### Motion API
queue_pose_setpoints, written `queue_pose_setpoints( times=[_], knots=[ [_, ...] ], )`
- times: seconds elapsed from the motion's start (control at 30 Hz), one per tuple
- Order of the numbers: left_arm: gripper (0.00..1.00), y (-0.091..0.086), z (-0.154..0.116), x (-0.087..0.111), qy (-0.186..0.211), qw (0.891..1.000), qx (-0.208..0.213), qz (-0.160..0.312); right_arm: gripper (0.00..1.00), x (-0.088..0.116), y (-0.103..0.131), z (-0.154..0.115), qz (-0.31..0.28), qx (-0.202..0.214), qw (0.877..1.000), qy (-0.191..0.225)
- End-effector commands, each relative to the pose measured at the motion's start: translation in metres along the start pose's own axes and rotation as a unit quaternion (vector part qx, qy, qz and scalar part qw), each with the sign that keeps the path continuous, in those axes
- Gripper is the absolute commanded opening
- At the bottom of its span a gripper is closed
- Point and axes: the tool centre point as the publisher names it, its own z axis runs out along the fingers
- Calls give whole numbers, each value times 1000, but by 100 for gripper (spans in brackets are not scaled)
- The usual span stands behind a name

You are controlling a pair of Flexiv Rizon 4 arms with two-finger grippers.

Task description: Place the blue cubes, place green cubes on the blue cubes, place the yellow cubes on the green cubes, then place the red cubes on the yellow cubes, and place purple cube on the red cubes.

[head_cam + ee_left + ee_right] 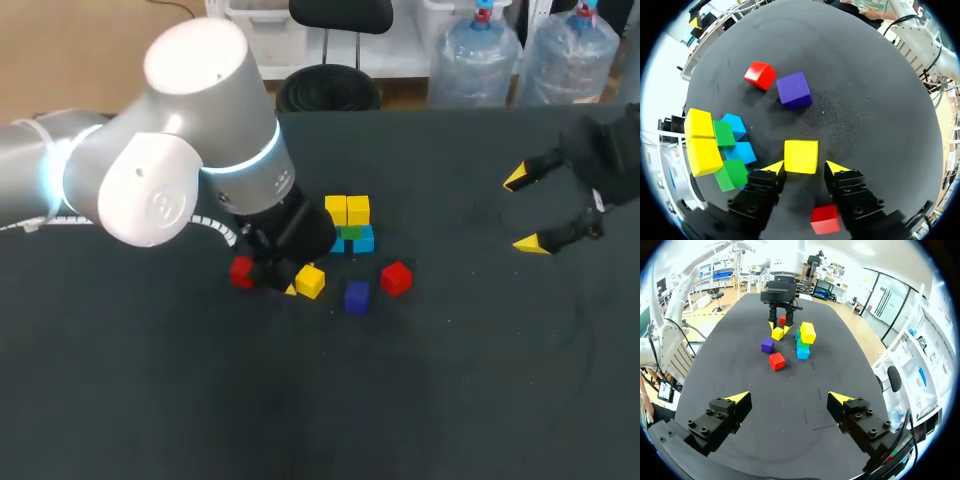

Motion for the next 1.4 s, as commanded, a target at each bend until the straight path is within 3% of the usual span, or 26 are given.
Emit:
queue_pose_setpoints(
  times=[0.03,0.1,0.17,0.23,0.33,0.53,0.6,1.07,1.17,1.4],
  knots=[
    [45,2,0,2,1,1000,3,-1,100,0,-1,1,0,-1,1000,-1],
    [47,1,-1,2,4,1000,5,-4,100,0,-1,1,0,-1,1000,-1],
    [68,0,-1,2,5,1000,6,-5,100,0,-1,1,0,-1,1000,-1],
    [70,-1,-2,2,5,1000,8,-5,100,0,-1,1,0,-1,1000,-1],
    [56,-3,-3,2,4,1000,10,-6,100,0,-1,1,0,-1,1000,-1],
    [56,-1,-7,-3,5,1000,9,-3,100,0,-1,1,0,-1,1000,-1],
    [50,1,-8,-5,5,1000,8,0,100,0,-1,1,0,-1,1000,-1],
    [62,10,-6,-19,4,1000,9,7,100,0,-1,1,0,-1,1000,-1],
    [50,11,-6,-19,3,1000,10,7,100,0,-1,1,0,-1,1000,-1],
    [38,11,-6,-14,2,1000,10,-1,100,0,-1,1,0,-1,1000,-1]
  ],
)
